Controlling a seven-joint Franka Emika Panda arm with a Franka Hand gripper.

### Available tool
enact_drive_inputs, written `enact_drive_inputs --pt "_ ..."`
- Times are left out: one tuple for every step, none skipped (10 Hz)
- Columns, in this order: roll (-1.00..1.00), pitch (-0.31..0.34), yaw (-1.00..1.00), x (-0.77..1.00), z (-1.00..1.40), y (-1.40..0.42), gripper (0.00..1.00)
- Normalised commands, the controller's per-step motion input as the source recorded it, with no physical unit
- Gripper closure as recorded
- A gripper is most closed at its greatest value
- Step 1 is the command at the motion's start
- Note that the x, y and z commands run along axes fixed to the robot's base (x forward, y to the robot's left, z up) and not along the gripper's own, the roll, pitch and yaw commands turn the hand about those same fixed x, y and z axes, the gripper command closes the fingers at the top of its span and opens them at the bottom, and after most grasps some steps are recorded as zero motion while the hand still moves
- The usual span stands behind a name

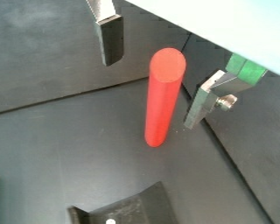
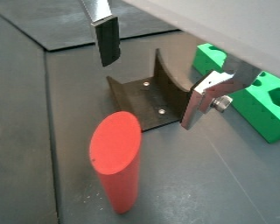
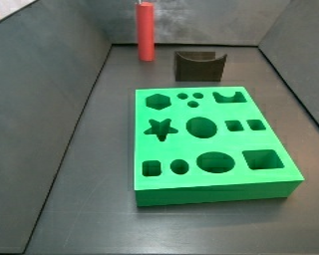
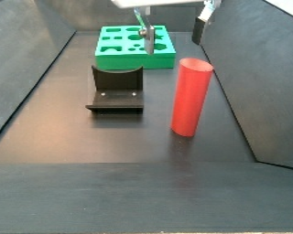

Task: Pick up the oval object. Move up. Move to above the board. Insert the oval object.
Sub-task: Pick up the oval object.

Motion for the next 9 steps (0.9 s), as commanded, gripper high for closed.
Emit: enact_drive_inputs --pt "-0.09 -0.097 0.34 0.05 -0.23 0.26 0.0" --pt "-0.01 -0.089 0.35 0.0 -0.29 0.25 0.0" --pt "0.01 -0.064 0.34 0.0 -0.33 0.07 0.0" --pt "0.03 -0.031 0.25 -0.08 -0.29 0.02 0.0" --pt "0.03 -0.021 0.22 -0.1 -0.25 0.01 0.0" --pt "0.05 0.0 0.15 -0.14 -0.19 0.04 0.0" --pt "0.08 0.0 0.08 -0.21 -0.15 0.09 0.0" --pt "0.05 0.0 0.07 -0.18 -0.13 0.08 0.0" --pt "0.06 0.0 0.07 -0.21 -0.18 0.08 0.0"
